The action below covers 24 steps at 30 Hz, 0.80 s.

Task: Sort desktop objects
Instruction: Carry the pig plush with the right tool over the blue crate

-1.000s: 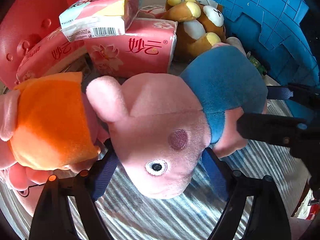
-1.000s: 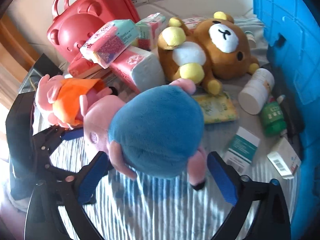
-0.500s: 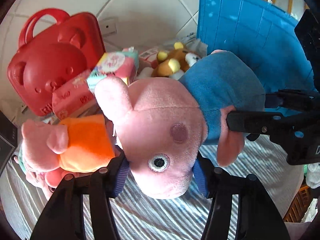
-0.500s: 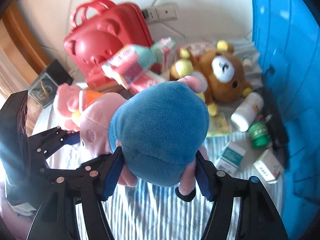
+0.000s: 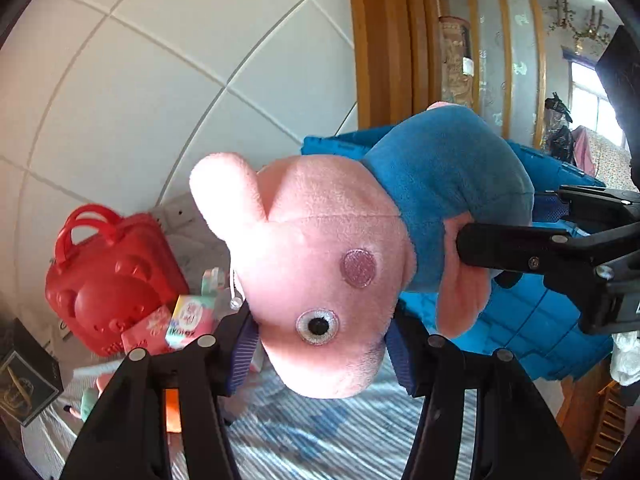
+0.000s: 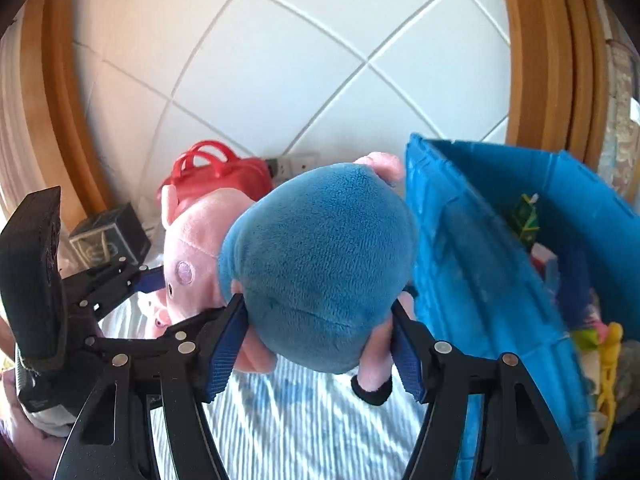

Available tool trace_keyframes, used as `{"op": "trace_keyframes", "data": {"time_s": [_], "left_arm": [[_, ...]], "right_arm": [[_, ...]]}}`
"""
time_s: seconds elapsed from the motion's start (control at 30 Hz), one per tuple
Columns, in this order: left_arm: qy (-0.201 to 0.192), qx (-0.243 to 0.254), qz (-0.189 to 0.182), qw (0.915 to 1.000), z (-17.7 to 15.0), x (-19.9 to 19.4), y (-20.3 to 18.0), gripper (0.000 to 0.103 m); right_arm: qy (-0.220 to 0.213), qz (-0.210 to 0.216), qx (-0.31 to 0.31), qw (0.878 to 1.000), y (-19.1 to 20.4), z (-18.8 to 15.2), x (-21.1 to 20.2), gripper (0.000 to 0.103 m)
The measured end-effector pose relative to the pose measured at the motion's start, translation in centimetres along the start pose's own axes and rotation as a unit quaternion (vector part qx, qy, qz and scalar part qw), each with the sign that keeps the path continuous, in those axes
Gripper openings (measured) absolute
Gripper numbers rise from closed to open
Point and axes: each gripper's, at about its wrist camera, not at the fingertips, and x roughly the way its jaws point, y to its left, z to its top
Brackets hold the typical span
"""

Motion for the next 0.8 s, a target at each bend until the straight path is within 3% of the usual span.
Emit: {"op": "trace_keyframes", "data": {"time_s": [0.3,0.57,0.8], "left_arm": [[-0.029,0.053,-0.073,0.9955,8.2,1.4,-11.1,0.056],[0.016,0.106,-0.129,0.9857,10.7,6.0,-21.9,0.056],[0.057,0.149,-0.143,0.9769,11.1,8.6,-28.0,0.06]], "right_arm": [[-0.057,-0.083,0.034,0.994,-8.7,2.2,-10.3,0.067],[-0.036,-0.128,0.099,0.986,-19.5,0.1,-14.3,0.069],[-0.009,-0.133,0.161,0.978,-27.0,-3.3,-15.8,0.072]]}}
